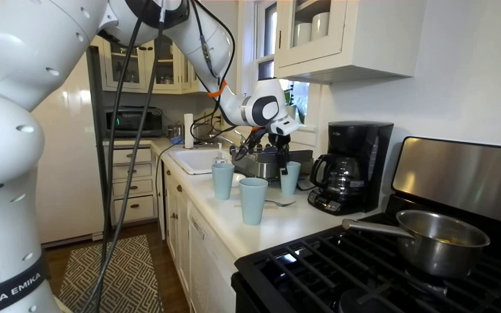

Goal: Stack two cups

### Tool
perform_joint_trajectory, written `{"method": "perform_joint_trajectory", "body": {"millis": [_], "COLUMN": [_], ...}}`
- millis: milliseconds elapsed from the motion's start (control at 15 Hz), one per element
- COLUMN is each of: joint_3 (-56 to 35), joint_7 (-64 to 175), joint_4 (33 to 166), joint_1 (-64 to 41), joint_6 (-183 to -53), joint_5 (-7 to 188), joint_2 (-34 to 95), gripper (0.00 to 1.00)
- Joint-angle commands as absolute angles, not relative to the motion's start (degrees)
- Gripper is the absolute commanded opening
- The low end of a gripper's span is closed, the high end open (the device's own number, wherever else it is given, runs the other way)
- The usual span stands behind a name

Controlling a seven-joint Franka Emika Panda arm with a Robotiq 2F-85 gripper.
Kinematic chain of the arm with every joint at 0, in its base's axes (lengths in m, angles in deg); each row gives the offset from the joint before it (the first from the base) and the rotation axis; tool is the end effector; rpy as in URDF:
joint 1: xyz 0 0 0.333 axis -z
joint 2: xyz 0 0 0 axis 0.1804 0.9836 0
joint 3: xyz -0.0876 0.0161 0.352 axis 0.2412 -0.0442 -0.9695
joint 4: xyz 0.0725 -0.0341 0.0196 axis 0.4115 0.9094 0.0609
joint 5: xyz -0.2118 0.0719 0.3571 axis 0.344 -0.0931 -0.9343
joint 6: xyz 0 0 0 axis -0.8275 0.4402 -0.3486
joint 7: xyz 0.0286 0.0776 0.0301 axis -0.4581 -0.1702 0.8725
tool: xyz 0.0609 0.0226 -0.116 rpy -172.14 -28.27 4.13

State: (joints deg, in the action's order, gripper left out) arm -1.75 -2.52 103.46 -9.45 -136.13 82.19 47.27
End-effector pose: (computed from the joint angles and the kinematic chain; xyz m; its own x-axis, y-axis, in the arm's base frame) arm 0.7550 -0.1588 0.3133 0.1810 -0.9564 0.2291 -0.9046 -0.2533 -0.3428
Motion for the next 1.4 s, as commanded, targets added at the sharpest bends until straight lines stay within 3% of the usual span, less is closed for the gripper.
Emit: {"method": "perform_joint_trajectory", "body": {"millis": [0, 200, 267, 333, 933, 1333], "joint_3": [-0.14, -0.01, -0.09, -0.10, -2.38, -6.56], "joint_7": [-7.43, -9.07, -9.38, -9.58, -6.21, 0.33], "joint_4": [99.47, 98.02, 97.73, 97.60, 101.86, 104.89], "joint_1": [-10.75, -10.92, -10.90, -10.93, -8.16, -4.08], "joint_6": [-137.33, -137.03, -136.90, -136.90, -136.67, -135.95], "joint_5": [81.98, 82.25, 82.23, 82.30, 80.02, 75.09], "joint_2": [50.62, 52.11, 52.48, 52.70, 47.03, 42.49], "gripper": [0.98, 0.86, 0.68, 0.67, 0.04, 0.01]}}
